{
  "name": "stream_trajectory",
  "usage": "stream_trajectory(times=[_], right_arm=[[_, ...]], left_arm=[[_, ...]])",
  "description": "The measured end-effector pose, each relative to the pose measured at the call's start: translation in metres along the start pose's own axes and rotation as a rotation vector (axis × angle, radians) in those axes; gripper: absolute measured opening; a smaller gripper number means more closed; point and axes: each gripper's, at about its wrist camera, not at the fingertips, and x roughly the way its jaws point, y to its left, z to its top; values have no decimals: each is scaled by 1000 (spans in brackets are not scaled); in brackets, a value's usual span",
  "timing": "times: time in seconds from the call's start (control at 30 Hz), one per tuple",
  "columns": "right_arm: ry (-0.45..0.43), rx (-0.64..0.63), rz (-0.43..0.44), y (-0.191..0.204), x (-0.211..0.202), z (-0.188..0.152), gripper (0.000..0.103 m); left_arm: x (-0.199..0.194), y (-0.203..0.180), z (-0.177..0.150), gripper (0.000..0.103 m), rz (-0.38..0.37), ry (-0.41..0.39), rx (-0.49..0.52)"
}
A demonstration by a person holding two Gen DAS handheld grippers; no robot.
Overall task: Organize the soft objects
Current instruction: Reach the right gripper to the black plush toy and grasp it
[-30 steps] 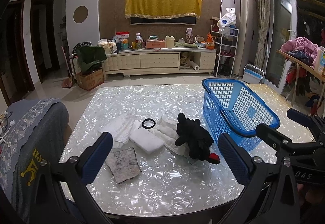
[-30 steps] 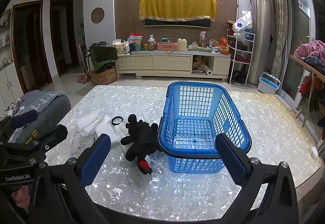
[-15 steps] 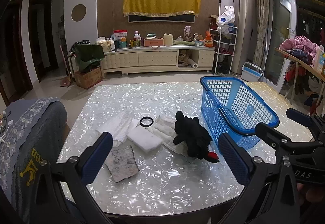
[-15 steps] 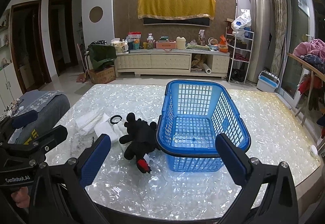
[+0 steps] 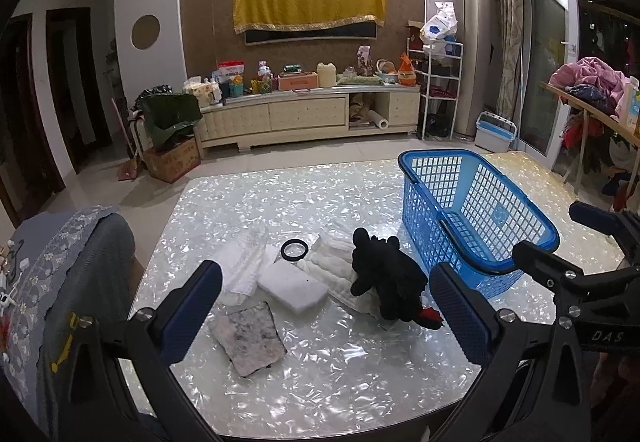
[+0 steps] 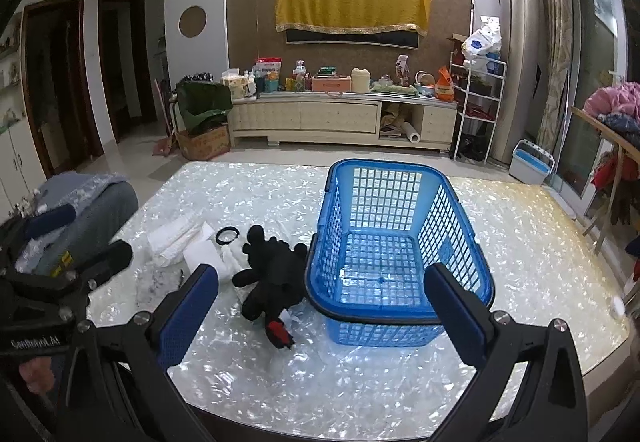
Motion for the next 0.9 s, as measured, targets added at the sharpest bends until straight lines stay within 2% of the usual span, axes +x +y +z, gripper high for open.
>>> stream_trajectory(times=[0.07,0.23,0.37,0.57,0.7,0.9], right_arm=[[14,-22,3,-1,3,4,103],[62,-44,43,-3,16,23,103],[101,-91,64,2,30,35,103],[166,-124,131,22,57,48,103],[206,-157,164,43,74,50,103],[297,-183,206,69,107,44,103]], left_arm=[[4,5,4,103,-10,13,1],[12,23,12,103,23,28,-7],[21,41,15,103,-8,68,-30],[41,67,19,103,-20,183,-50],[51,80,18,103,10,205,-43],[71,106,9,103,-12,250,-86]])
